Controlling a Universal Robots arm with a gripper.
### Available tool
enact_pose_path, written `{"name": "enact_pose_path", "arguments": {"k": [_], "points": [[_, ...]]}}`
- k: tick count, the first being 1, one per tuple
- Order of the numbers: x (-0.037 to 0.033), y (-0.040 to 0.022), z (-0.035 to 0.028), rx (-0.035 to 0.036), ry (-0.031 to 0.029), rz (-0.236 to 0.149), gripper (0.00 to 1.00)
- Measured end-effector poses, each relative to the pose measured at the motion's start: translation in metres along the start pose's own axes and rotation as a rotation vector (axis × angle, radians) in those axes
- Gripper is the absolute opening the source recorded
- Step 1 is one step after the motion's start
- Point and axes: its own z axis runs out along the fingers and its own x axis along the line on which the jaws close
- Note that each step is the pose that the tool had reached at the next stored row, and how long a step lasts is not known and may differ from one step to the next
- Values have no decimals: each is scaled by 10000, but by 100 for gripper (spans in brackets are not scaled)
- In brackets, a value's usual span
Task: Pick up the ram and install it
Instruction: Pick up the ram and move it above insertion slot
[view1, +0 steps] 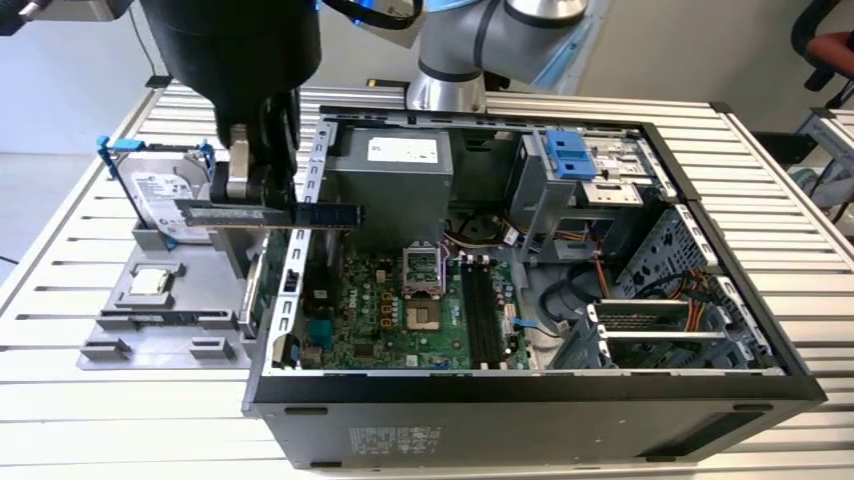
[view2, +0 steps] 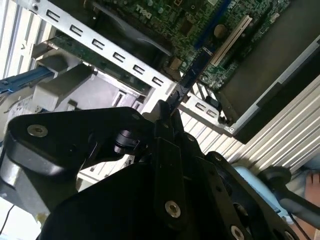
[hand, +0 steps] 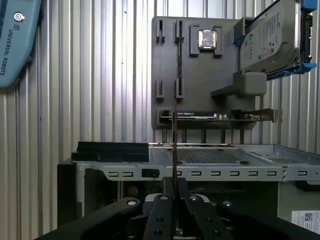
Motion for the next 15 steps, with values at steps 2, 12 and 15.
{"name": "enact_pose_path", "arguments": {"k": [2,12,15], "points": [[0,-56,-3,-1,1,0,0],[-2,-333,-12,0,-1,0,0],[-3,-470,-17,-2,0,1,0]]}}
